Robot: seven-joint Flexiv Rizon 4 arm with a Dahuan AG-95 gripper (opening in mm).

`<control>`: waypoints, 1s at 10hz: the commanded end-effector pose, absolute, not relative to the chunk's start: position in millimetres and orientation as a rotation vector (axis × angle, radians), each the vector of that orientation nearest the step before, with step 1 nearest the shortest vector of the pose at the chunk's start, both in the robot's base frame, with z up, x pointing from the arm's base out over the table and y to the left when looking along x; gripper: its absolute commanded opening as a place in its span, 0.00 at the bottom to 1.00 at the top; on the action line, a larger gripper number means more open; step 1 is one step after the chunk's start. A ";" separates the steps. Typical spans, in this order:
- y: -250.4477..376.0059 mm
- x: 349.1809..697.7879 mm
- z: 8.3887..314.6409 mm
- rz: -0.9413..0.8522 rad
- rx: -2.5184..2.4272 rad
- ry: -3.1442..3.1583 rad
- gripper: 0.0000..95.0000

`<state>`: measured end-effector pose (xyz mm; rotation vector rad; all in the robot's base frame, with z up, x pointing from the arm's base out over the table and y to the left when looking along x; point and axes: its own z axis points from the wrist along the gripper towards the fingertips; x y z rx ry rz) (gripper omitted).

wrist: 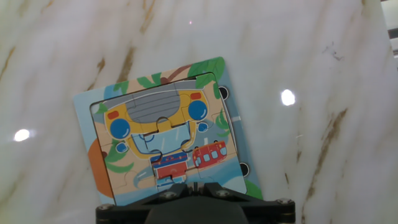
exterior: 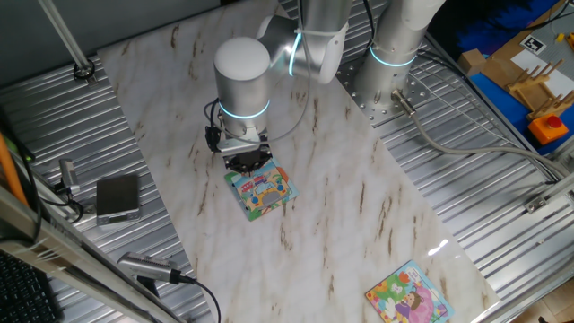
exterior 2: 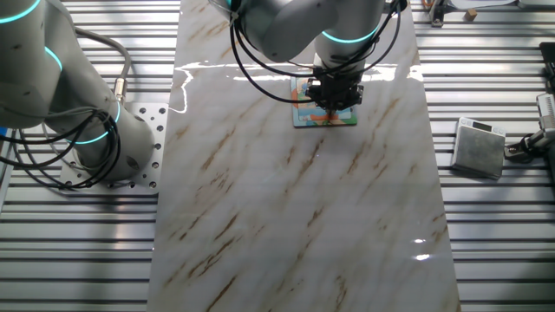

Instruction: Assemble one piece of a puzzle

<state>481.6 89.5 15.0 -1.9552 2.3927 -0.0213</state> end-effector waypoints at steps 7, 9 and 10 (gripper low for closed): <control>91.2 481.9 14.8 -0.023 -1.949 2.398 0.00; 92.6 482.2 14.1 -0.023 -1.947 2.400 0.00; 93.0 482.3 14.0 -0.024 -1.947 2.400 0.00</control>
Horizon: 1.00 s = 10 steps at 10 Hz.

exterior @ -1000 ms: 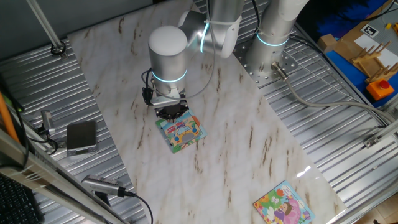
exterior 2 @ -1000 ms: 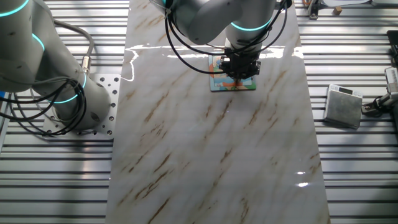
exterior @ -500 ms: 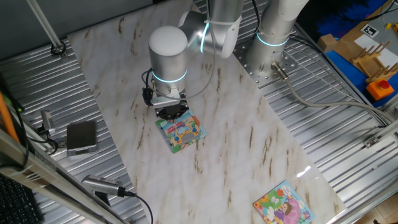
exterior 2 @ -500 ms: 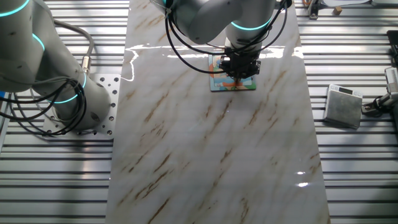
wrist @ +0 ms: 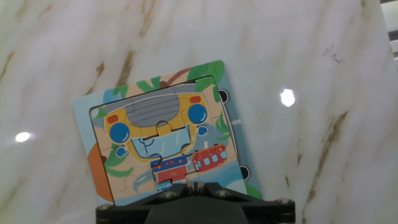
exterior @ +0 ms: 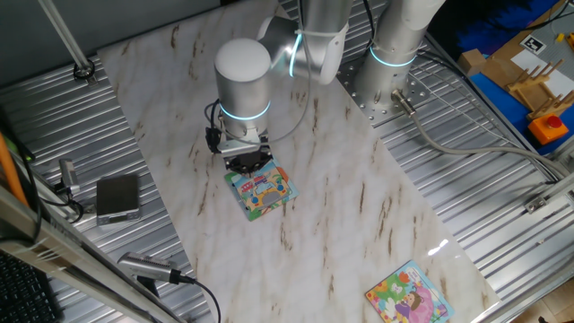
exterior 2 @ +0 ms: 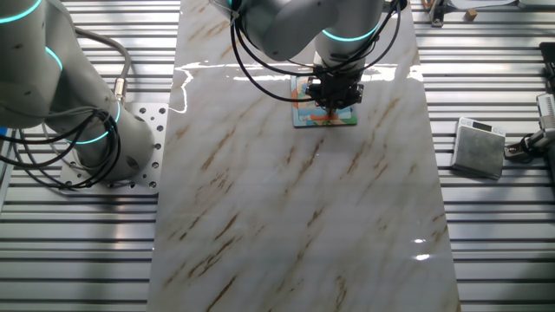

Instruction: Assemble one piece of a puzzle

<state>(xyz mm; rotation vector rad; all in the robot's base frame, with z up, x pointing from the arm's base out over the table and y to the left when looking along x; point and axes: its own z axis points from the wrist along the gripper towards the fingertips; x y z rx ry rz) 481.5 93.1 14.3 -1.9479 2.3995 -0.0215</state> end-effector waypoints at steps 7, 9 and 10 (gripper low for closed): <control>95.6 482.5 14.3 -0.017 -1.940 2.404 0.00; 99.1 482.4 15.7 -0.020 -1.931 2.414 0.00; 100.2 482.4 16.1 -0.021 -1.929 2.416 0.00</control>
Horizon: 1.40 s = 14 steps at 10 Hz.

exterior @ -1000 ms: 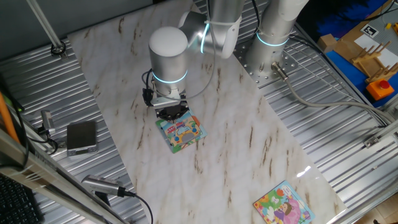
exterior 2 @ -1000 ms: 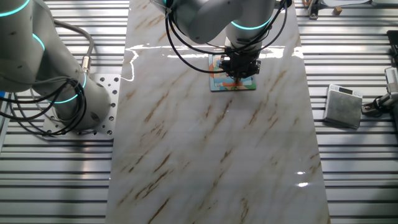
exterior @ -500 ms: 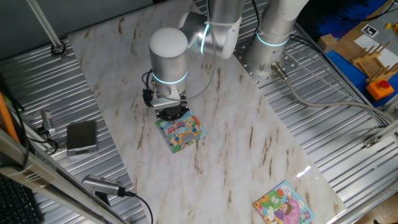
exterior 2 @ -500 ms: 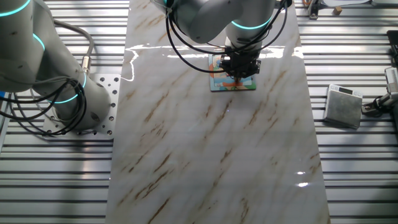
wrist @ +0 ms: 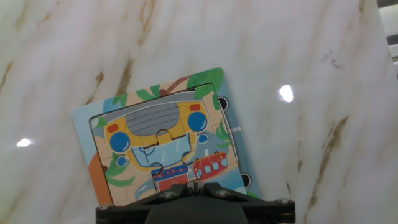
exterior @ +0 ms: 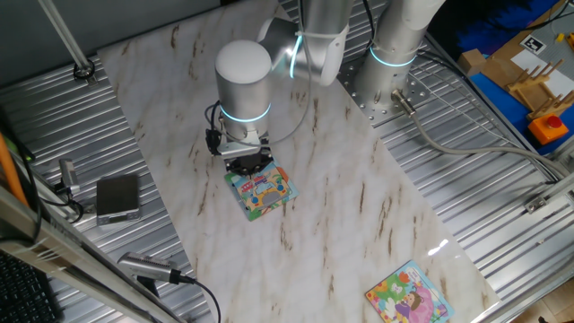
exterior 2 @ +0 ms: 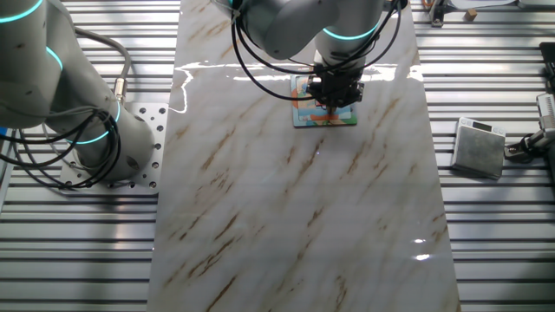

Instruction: Assemble one piece of a puzzle

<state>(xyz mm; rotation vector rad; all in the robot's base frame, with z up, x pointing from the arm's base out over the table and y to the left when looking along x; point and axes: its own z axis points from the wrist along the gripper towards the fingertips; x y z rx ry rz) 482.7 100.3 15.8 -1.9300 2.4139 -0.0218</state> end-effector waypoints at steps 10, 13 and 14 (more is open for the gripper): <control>106.0 482.7 16.3 -0.021 -1.918 2.426 0.00; 110.1 482.9 14.6 -0.022 -1.914 2.429 0.00; 110.7 482.8 14.2 -0.022 -1.915 2.428 0.00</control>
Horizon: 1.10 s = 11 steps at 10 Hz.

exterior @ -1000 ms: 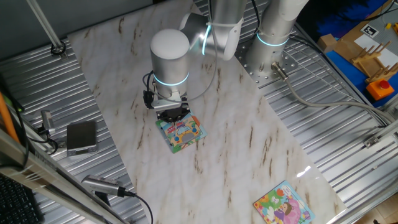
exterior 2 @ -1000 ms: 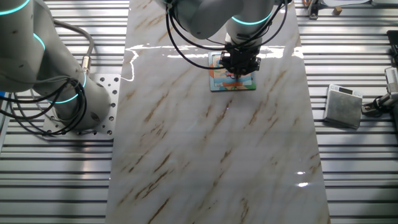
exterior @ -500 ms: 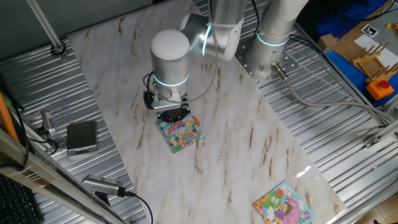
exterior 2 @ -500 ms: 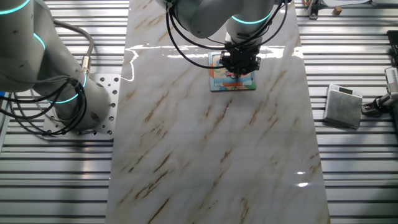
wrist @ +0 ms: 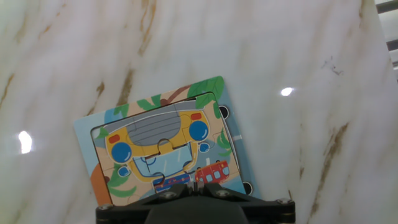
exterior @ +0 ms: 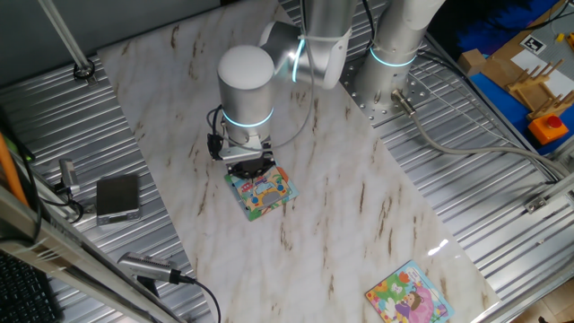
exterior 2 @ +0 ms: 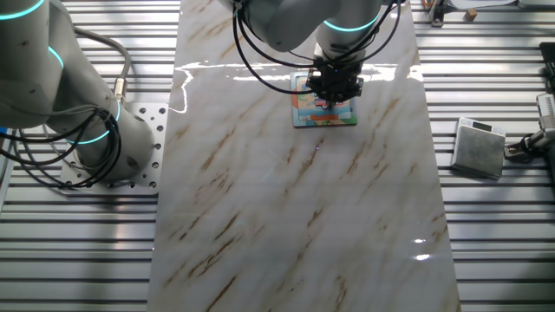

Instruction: Assemble one piece of a puzzle

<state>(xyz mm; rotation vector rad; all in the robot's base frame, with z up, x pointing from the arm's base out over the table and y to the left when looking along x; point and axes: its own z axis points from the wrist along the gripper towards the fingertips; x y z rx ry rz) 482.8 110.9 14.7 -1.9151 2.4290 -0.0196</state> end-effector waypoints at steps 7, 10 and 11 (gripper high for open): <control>111.9 478.4 11.3 -0.029 -1.906 2.436 0.00; 111.9 478.2 12.0 -0.034 -1.913 2.434 0.00; 112.0 478.1 12.7 -0.035 -1.913 2.433 0.00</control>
